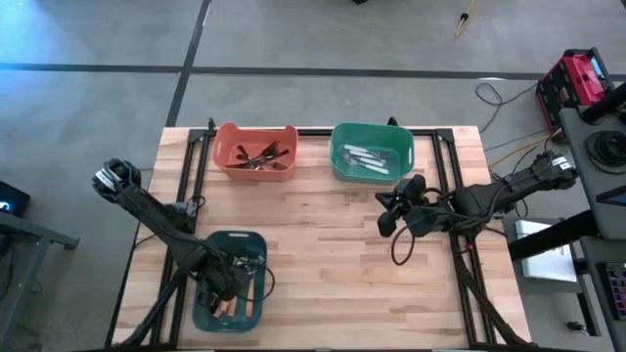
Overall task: Sort silverware by color (type)
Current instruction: Adjust the orange forks in the blue-green bin
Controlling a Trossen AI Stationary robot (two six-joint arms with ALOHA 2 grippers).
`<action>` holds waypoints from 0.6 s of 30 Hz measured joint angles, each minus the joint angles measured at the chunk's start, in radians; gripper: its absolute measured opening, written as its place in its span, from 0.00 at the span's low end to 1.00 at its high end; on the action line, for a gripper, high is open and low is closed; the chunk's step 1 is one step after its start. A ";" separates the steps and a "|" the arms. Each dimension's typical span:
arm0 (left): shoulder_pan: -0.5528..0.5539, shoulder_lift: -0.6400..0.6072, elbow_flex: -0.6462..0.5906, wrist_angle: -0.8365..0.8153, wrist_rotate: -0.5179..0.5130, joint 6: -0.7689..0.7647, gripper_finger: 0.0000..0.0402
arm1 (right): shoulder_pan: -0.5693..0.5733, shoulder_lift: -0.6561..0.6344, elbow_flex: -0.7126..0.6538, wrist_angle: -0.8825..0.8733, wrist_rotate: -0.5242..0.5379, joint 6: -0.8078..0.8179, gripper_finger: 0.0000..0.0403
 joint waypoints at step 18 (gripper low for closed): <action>0.000 0.000 -0.070 0.113 0.021 0.030 0.00 | -0.001 0.001 0.000 0.000 0.002 0.037 0.02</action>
